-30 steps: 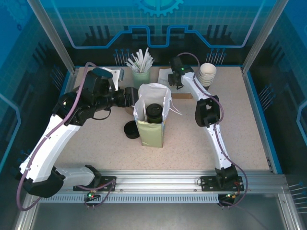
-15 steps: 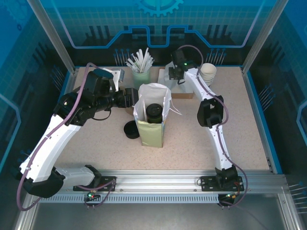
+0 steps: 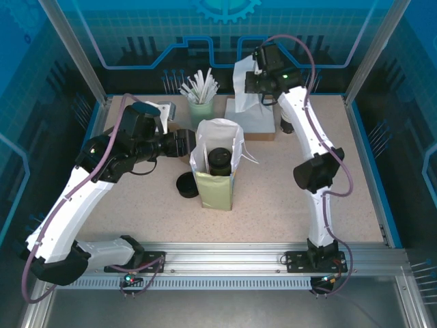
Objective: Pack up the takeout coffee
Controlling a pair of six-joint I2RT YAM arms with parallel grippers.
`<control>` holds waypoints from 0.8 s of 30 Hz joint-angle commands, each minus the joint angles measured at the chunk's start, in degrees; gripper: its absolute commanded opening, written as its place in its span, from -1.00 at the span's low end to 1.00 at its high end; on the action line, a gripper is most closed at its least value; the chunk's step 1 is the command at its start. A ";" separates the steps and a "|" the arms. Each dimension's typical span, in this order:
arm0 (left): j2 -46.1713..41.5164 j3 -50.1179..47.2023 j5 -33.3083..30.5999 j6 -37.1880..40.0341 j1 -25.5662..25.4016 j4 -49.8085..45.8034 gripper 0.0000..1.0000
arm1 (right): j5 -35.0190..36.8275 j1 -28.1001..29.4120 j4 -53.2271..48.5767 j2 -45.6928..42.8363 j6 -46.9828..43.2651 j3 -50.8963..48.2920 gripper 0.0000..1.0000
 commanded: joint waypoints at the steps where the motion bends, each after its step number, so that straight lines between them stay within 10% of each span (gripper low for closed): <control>1: -0.72 -1.49 0.08 -0.41 0.41 1.26 0.39 | -8.38 1.85 -4.19 -8.09 4.21 0.48 -0.87; 14: 0.18 -5.96 2.84 -2.42 0.48 4.24 0.40 | -29.50 7.91 9.98 -31.46 23.00 -22.72 -0.91; 24: 1.41 -8.77 0.19 -4.99 1.74 4.62 0.38 | -22.92 17.81 26.28 -42.23 34.34 -45.21 -1.00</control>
